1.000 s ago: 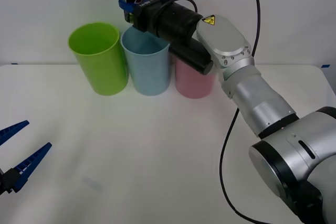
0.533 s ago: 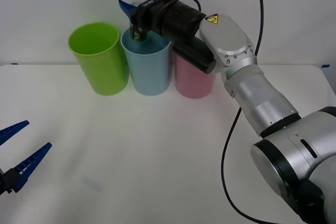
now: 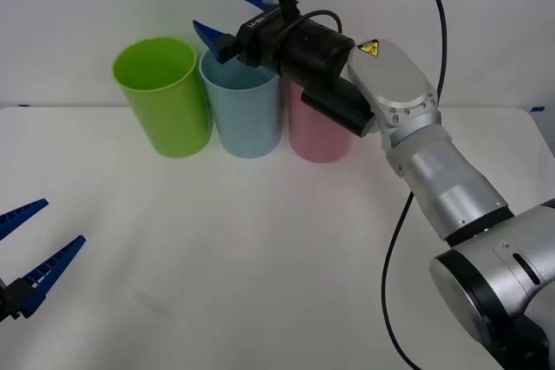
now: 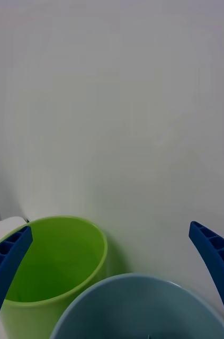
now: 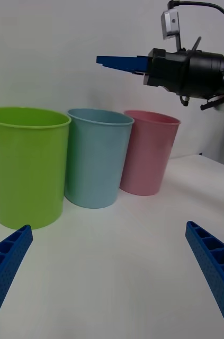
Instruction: Grasp the object on the table and drop it into the matching bin: aluminum can to the light blue bin, PET bottle to the pink bin.
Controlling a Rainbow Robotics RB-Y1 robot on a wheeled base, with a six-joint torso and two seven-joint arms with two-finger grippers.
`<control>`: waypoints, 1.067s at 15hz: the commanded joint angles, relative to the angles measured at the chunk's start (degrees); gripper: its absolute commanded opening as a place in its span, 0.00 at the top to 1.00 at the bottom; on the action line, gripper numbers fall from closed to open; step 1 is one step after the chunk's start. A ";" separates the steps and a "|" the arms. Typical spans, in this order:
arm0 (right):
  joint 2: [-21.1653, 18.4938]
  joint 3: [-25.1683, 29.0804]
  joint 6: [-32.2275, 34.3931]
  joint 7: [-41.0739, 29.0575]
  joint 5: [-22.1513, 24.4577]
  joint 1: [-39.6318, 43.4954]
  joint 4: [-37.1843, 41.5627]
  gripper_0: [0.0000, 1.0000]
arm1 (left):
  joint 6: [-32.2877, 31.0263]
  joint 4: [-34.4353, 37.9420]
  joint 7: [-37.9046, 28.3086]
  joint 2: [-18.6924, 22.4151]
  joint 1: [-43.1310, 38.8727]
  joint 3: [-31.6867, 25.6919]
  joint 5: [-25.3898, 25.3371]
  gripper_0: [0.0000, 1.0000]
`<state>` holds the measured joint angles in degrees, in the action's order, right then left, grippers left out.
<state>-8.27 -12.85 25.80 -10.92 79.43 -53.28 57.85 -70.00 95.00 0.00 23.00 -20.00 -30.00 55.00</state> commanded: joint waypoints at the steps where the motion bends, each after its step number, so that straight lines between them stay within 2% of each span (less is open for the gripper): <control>1: -3.16 -3.23 -0.22 -0.33 -2.44 4.50 6.75 0.00 | 0.00 0.00 0.00 0.00 0.00 0.00 0.00 0.00; 6: -10.63 -6.40 -0.13 -1.38 -4.11 17.42 23.36 0.00 | 0.00 0.00 0.00 0.00 0.00 0.00 0.00 0.00; 10: -16.78 -6.40 -0.13 -1.56 -4.99 28.23 35.40 0.00 | 0.00 0.00 0.00 0.00 0.00 0.00 0.00 0.00; 16: -26.18 -4.55 0.13 0.02 -10.08 42.12 47.62 0.00 | 0.00 0.00 0.00 0.00 0.00 0.00 0.00 0.00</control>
<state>-33.28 -17.91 25.75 -11.24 70.17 -13.06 104.05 -70.00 95.00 0.00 23.00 -20.00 -30.00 55.00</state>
